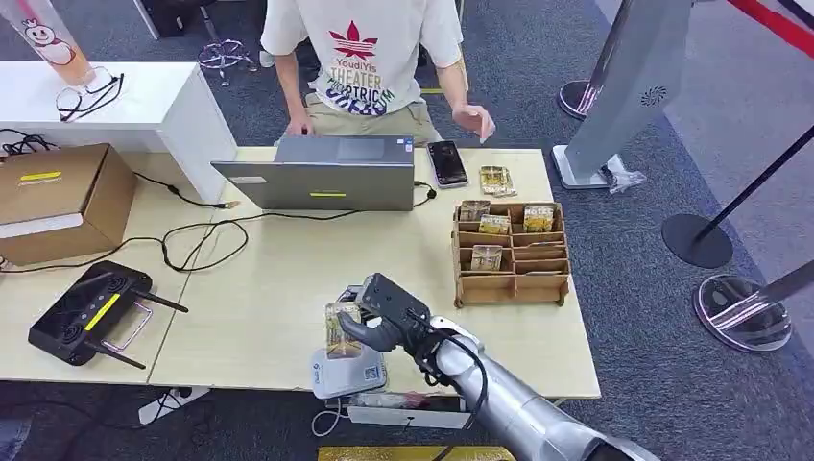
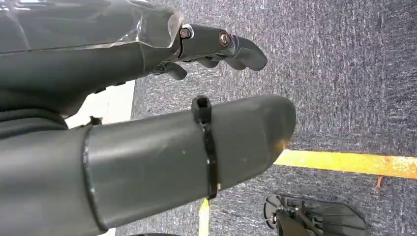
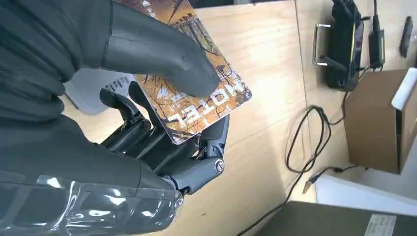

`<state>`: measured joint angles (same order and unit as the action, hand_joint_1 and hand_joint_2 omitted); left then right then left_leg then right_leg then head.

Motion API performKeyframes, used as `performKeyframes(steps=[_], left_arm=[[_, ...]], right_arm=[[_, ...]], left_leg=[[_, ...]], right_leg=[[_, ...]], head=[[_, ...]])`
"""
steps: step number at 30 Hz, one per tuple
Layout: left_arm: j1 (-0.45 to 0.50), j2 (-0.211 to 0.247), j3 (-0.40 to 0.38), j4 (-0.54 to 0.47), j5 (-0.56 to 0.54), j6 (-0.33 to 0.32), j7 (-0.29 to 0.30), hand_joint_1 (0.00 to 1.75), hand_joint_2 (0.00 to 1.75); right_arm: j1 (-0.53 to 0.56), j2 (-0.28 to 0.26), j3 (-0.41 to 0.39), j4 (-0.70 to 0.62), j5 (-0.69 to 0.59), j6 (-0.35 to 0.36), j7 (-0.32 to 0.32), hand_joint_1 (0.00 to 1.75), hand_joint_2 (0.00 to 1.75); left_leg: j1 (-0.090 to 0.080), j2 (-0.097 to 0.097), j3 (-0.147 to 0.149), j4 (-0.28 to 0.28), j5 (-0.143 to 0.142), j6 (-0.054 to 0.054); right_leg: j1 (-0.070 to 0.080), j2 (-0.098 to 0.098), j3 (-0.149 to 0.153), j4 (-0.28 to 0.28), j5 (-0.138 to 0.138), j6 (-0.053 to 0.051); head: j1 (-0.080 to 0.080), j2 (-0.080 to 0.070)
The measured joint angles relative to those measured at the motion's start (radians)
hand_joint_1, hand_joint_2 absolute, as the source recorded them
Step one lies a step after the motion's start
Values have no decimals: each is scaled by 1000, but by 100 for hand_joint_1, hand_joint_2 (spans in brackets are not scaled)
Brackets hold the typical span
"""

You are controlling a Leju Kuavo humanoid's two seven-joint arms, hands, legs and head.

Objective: Pass the card to the sensor for recognition and then transmit it.

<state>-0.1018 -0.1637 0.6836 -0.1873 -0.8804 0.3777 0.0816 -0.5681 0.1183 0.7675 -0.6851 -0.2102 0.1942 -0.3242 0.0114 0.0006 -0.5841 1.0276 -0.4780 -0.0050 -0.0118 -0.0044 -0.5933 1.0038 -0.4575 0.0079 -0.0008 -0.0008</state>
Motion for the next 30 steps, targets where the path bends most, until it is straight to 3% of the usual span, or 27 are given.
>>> performKeyframes(steps=[30], left_arm=[[0,3,0,0,6,-18,14,0,0]], right_arm=[[-36,-7,-19,90,5,0,-3,175,175]], left_leg=[[0,0,0,0,0,0]], right_leg=[[0,0,0,0,0,0]], head=[[0,0]])
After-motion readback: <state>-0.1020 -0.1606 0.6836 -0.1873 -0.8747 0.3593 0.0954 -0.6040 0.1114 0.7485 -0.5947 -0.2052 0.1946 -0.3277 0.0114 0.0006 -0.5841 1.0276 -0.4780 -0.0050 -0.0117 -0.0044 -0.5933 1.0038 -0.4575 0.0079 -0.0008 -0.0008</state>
